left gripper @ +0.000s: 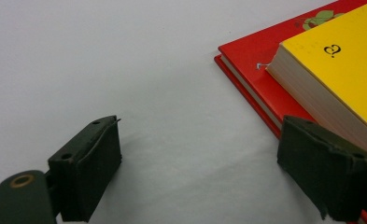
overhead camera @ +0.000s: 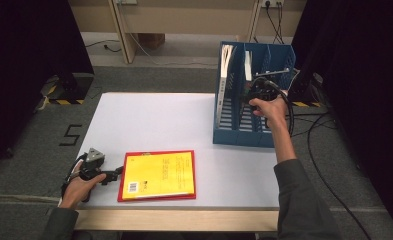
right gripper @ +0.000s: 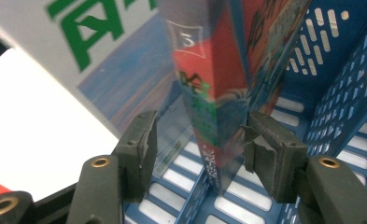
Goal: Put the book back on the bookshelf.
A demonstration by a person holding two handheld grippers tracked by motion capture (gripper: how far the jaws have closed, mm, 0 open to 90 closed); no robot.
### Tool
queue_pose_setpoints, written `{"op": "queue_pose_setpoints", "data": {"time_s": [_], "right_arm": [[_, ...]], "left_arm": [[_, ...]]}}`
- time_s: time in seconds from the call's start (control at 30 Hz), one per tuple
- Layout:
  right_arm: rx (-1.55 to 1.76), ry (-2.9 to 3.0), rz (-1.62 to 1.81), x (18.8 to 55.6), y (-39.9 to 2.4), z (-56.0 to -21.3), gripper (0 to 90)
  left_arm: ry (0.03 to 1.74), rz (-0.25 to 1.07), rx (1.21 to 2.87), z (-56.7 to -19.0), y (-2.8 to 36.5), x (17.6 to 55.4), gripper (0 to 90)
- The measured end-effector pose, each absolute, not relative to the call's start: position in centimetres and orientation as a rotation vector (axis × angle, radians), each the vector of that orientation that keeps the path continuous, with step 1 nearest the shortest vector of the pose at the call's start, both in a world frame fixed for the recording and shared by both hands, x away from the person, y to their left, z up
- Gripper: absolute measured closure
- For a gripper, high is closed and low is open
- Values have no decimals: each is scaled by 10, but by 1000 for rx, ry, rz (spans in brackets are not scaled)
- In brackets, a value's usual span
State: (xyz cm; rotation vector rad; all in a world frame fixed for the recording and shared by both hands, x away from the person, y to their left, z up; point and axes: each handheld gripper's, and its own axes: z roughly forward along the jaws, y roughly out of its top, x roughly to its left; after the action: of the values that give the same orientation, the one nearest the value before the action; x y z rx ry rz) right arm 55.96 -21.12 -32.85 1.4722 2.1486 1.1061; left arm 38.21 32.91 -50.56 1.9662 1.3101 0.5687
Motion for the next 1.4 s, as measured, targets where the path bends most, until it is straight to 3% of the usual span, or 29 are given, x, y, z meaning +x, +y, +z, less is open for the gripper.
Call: {"op": "queue_pose_setpoints", "data": {"time_s": [0.7,1.4], "right_arm": [[1409,2176,1176,521,-229,-327,377],[1280,2278,1287,459,-219,-374,354]], "left_arm": [[1310,566,1965,-506,329,382,124],[1309,566,1960,-506,329,382,124]]}}
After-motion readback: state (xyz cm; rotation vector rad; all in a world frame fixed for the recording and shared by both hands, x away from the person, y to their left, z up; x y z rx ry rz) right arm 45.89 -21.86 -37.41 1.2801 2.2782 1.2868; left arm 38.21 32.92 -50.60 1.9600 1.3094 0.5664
